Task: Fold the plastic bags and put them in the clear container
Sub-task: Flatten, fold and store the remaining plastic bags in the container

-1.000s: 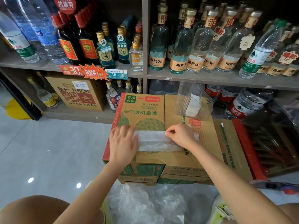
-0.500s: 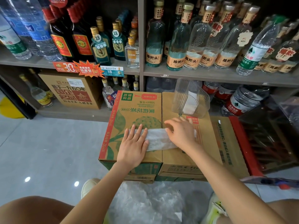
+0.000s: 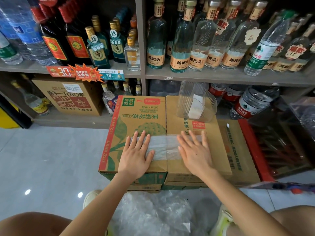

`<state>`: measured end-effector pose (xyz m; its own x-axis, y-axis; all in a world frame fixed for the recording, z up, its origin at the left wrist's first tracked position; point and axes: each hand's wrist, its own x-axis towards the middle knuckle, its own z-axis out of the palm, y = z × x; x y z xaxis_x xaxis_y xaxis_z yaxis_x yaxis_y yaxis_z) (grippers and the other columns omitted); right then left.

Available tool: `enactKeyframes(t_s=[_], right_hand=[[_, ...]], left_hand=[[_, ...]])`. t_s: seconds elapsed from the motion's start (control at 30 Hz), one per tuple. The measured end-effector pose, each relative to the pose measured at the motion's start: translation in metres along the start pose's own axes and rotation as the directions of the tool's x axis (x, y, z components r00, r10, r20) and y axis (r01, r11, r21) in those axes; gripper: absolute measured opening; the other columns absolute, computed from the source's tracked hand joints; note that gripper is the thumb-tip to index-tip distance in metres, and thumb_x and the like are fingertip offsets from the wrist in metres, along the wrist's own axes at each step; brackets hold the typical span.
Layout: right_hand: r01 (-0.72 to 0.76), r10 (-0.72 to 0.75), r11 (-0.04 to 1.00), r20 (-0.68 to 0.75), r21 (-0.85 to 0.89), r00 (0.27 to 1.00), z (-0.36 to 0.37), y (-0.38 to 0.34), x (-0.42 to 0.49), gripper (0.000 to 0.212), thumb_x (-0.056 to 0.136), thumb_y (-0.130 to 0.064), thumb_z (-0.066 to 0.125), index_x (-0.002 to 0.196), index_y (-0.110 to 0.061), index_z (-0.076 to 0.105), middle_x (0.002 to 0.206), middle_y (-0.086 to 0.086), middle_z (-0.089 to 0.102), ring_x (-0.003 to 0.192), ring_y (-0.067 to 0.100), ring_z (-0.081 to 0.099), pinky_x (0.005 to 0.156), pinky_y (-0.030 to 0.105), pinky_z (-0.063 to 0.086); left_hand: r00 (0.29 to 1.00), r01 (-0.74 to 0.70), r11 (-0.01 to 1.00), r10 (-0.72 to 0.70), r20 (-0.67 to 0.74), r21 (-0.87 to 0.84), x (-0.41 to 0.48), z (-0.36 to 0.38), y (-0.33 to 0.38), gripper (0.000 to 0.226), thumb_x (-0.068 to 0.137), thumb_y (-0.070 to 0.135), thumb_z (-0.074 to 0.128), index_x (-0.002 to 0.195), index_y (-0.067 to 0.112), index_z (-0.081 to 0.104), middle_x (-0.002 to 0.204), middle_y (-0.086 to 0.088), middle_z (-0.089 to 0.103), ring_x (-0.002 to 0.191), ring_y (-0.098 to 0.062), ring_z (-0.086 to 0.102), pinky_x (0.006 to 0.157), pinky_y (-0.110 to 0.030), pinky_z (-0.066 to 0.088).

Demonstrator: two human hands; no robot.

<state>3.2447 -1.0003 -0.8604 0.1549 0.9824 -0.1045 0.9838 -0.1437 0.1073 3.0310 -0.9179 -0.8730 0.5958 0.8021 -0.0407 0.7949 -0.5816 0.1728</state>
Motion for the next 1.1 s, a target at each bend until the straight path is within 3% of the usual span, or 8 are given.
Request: enactKeyframes(t_s=[0.2, 0.33, 0.5, 0.63, 0.73, 0.8, 0.93, 1.1], right_hand=[[-0.235, 0.233, 0.972, -0.045, -0.027, 0.971, -0.009, 0.051, -0.014, 0.079, 0.089, -0.047, -0.026, 0.150, -0.019, 0.016, 0.156, -0.001, 0.013, 0.147, 0.023, 0.005, 0.115, 0.053, -0.012], [0.004, 0.008, 0.984, -0.066, 0.176, 0.998, -0.026, -0.010, -0.006, 0.062, 0.092, -0.051, -0.019, 0.146, -0.025, -0.004, 0.155, -0.005, -0.008, 0.145, 0.018, -0.011, 0.116, 0.043, -0.018], [0.188, -0.193, 0.953, -0.001, 0.238, 0.981, -0.007, -0.052, 0.007, 0.082, 0.077, -0.056, -0.033, 0.149, -0.029, -0.004, 0.154, -0.009, -0.015, 0.146, 0.014, -0.012, 0.116, 0.042, -0.015], [0.066, -0.076, 0.981, 0.049, 0.184, 0.996, 0.001, -0.012, -0.005, 0.062, 0.088, -0.055, -0.021, 0.146, -0.034, -0.016, 0.153, -0.011, -0.022, 0.144, 0.014, -0.020, 0.117, 0.046, -0.014], [-0.063, 0.054, 0.992, 0.084, 0.108, 0.995, 0.007, 0.016, -0.015, 0.068, 0.083, -0.058, -0.027, 0.146, -0.033, -0.017, 0.154, -0.007, -0.020, 0.144, 0.017, -0.020, 0.117, 0.048, -0.013], [-0.051, 0.055, 0.994, -0.041, 0.099, 0.998, 0.005, 0.019, -0.020, 0.069, 0.089, -0.060, -0.020, 0.149, -0.032, 0.000, 0.157, -0.001, -0.001, 0.147, 0.023, -0.002, 0.116, 0.049, -0.007], [0.218, -0.174, 0.959, -0.233, 0.180, 0.957, 0.001, 0.005, -0.028, 0.055, 0.098, -0.054, 0.025, 0.133, -0.021, 0.053, 0.139, 0.000, 0.050, 0.132, 0.019, 0.045, 0.114, 0.044, 0.013], [0.327, -0.203, 0.923, -0.466, 0.203, 0.861, -0.002, -0.010, -0.023, 0.012, 0.083, -0.026, 0.071, 0.093, -0.023, 0.076, 0.099, -0.007, 0.074, 0.095, 0.012, 0.069, 0.108, 0.040, 0.035]], left_hand=[[1.000, -0.001, 1.000, 0.001, 0.001, 0.024, -0.001, -0.001, 0.001, 0.085, 0.072, 0.064, -0.038, 0.144, 0.024, -0.017, 0.152, 0.006, -0.019, 0.143, -0.018, -0.023, 0.117, -0.037, -0.018], [1.000, -0.008, 1.000, 0.008, -0.005, 0.016, -0.001, 0.000, 0.000, 0.084, 0.076, 0.065, -0.033, 0.146, 0.023, -0.013, 0.155, 0.004, -0.013, 0.145, -0.019, -0.017, 0.117, -0.037, -0.016], [1.000, -0.012, 1.000, 0.012, -0.014, -0.002, -0.001, 0.003, -0.002, 0.081, 0.082, 0.066, -0.025, 0.147, 0.023, -0.007, 0.159, 0.002, -0.004, 0.145, -0.019, -0.015, 0.118, -0.038, -0.013], [1.000, -0.003, 1.000, 0.003, 0.005, 0.019, -0.001, 0.001, -0.002, 0.082, 0.074, 0.065, -0.033, 0.144, 0.026, -0.017, 0.152, 0.005, -0.019, 0.141, -0.015, -0.023, 0.118, -0.038, -0.016], [1.000, -0.004, 1.000, 0.004, 0.008, 0.022, -0.001, 0.001, -0.002, 0.083, 0.073, 0.065, -0.035, 0.144, 0.026, -0.018, 0.153, 0.004, -0.019, 0.141, -0.016, -0.024, 0.118, -0.038, -0.016], [1.000, -0.008, 1.000, 0.007, 0.013, 0.026, -0.001, 0.000, -0.003, 0.085, 0.070, 0.066, -0.037, 0.143, 0.026, -0.019, 0.151, 0.005, -0.021, 0.140, -0.015, -0.025, 0.117, -0.038, -0.017], [1.000, -0.017, 0.999, 0.017, 0.015, -0.032, -0.001, -0.004, -0.003, 0.096, 0.071, 0.072, -0.031, 0.150, 0.023, -0.009, 0.153, 0.004, -0.017, 0.139, -0.014, -0.024, 0.115, -0.034, -0.019], [0.999, 0.034, 0.935, -0.030, 0.018, -0.353, -0.002, -0.018, -0.005, 0.088, 0.080, 0.073, 0.006, 0.153, 0.025, 0.018, 0.161, -0.001, 0.001, 0.147, -0.012, -0.010, 0.113, -0.025, -0.013]])
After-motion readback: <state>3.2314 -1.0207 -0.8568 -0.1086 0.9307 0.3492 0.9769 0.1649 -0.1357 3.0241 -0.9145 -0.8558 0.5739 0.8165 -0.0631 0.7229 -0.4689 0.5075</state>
